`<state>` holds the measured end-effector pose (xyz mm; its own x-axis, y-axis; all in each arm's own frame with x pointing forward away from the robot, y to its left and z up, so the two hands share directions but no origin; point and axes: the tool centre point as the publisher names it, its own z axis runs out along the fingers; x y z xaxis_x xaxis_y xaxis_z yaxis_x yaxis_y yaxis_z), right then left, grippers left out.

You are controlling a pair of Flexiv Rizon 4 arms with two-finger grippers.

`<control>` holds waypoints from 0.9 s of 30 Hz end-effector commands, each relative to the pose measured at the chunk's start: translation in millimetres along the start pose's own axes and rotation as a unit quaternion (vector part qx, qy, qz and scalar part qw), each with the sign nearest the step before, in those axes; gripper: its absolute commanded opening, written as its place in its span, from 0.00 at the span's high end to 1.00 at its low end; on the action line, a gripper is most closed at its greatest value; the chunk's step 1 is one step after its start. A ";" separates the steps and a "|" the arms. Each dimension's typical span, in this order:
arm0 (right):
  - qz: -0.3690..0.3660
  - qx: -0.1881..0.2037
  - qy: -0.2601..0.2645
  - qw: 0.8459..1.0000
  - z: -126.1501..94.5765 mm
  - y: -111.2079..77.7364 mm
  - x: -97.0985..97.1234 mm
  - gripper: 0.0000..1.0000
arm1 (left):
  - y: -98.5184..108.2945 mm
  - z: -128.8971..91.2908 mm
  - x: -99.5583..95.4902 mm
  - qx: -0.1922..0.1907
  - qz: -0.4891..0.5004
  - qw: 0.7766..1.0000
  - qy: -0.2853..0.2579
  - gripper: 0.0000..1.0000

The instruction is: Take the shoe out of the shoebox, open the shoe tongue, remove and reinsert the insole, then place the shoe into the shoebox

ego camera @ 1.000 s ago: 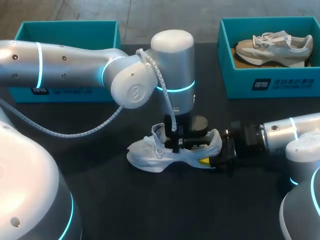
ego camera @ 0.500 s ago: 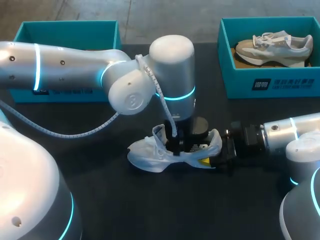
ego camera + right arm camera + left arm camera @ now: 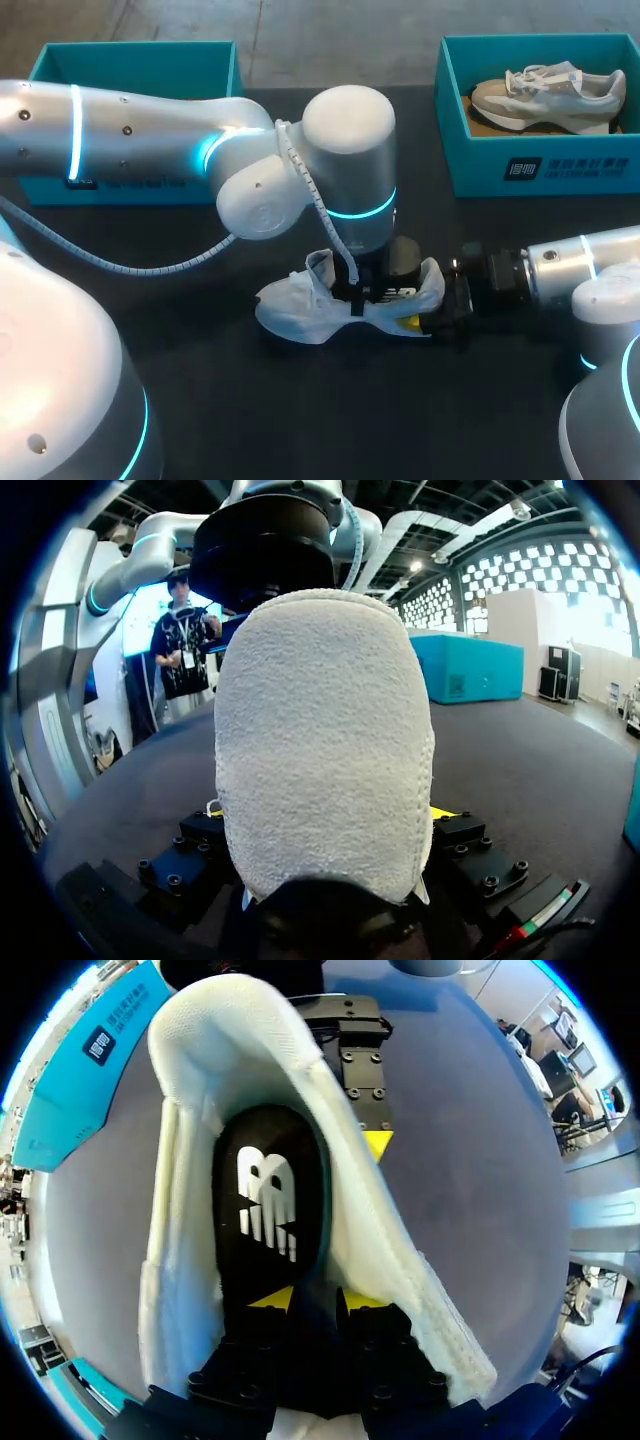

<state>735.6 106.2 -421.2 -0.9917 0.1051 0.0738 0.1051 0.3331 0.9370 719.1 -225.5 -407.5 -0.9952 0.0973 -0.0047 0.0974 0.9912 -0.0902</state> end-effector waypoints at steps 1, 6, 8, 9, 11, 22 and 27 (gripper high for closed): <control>0.000 0.001 0.000 1.000 0.9 1.6 0.4 1.00 | -0.2 3.4 -6.4 0.002 -0.002 1.000 -0.003 0.74; 0.000 0.001 0.000 1.000 0.9 1.6 0.4 1.00 | 0.2 4.5 -7.9 -0.001 0.000 1.000 -0.017 0.74; 0.000 0.001 0.000 1.000 0.9 1.6 0.4 1.00 | -0.2 8.3 -8.8 -0.008 -0.001 0.999 -0.033 0.74; 0.000 0.001 0.000 1.000 0.9 1.6 0.4 1.00 | -0.4 9.7 -8.9 -0.009 -0.001 0.999 -0.035 0.75; 0.000 0.001 0.000 1.000 0.9 1.6 0.4 1.00 | -0.8 12.6 -9.7 -0.013 -0.001 0.999 -0.051 0.76; 0.000 0.001 0.000 1.000 0.9 1.6 0.4 1.00 | 3.3 8.9 -25.3 -0.010 -0.025 0.996 -0.084 1.00; 0.000 0.001 0.000 1.000 0.9 1.6 0.4 1.00 | 6.6 -2.6 -25.6 0.014 -0.034 0.998 -0.060 1.00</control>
<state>737.1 106.2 -421.0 -0.9916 0.1058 0.0740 0.1054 0.3330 0.9370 736.2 -228.8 -407.8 -0.9901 0.0106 -0.1398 0.0242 0.9951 -0.0960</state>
